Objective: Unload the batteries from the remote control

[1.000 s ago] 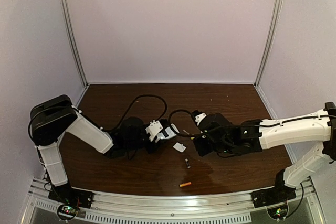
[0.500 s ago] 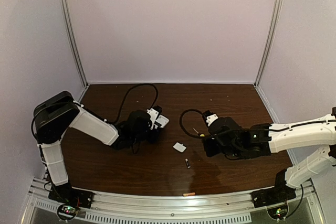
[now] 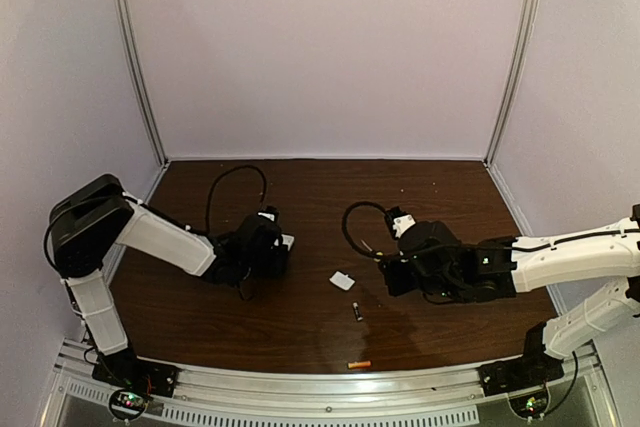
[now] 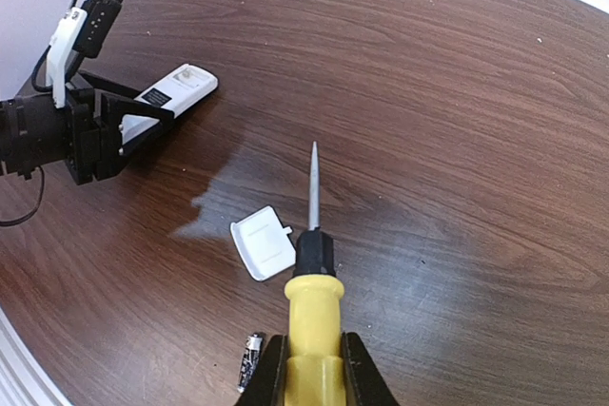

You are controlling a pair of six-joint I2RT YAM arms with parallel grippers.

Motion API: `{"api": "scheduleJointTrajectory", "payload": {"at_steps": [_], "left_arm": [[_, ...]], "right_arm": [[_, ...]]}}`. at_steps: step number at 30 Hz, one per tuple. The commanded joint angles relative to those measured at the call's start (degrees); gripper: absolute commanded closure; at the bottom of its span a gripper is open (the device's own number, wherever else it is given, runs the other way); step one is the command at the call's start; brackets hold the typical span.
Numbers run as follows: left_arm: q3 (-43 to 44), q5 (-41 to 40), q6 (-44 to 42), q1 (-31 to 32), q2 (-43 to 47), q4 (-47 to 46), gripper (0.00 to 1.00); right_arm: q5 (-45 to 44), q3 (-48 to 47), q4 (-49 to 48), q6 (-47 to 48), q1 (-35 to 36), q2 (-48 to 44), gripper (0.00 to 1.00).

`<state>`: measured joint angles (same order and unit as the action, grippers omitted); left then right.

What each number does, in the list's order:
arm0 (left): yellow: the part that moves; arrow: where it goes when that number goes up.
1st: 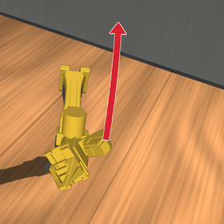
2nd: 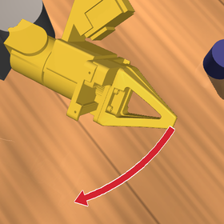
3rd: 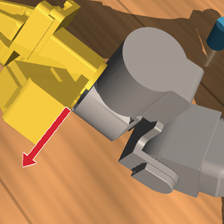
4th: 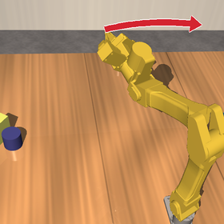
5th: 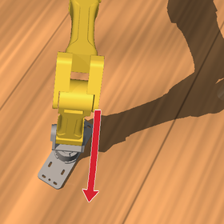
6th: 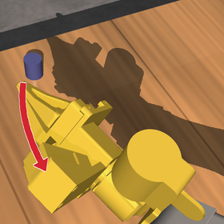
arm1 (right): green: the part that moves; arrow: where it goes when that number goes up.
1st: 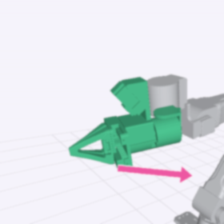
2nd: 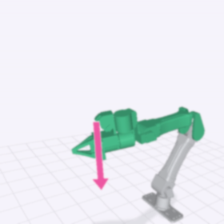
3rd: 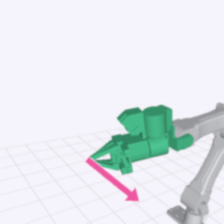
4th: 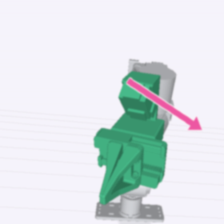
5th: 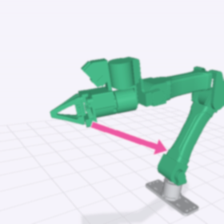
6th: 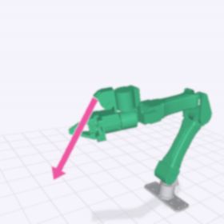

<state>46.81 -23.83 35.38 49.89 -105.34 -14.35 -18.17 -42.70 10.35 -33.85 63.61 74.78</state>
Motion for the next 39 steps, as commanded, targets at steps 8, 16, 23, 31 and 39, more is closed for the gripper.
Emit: {"api": "scheduleJointTrajectory", "payload": {"at_steps": [8, 16, 23, 31, 39], "left_arm": [[-6.5, -8.5, 17.0, 9.6, 10.5, 9.7, 1.0], [-3.9, -18.6, 34.5, 17.7, 6.6, 18.7, 1.0], [-1.0, -18.7, 38.0, 18.2, 2.5, 21.3, 0.91], [-0.6, -18.6, 39.9, 18.9, 1.2, 22.4, 0.47], [0.9, -19.2, 39.3, 19.5, 1.4, 24.9, 0.27]], "right_arm": [[0.8, 1.7, -4.2, -0.8, -0.2, 0.7, 1.0], [0.5, 5.1, -5.3, -0.2, -0.2, -1.4, 1.0], [0.4, 6.8, -5.1, 0.7, -0.2, -3.8, 1.0], [0.3, 9.4, -5.5, 1.0, -0.2, -7.9, 1.0], [0.2, 11.2, -5.4, 0.9, -0.2, -11.1, 1.0]]}}
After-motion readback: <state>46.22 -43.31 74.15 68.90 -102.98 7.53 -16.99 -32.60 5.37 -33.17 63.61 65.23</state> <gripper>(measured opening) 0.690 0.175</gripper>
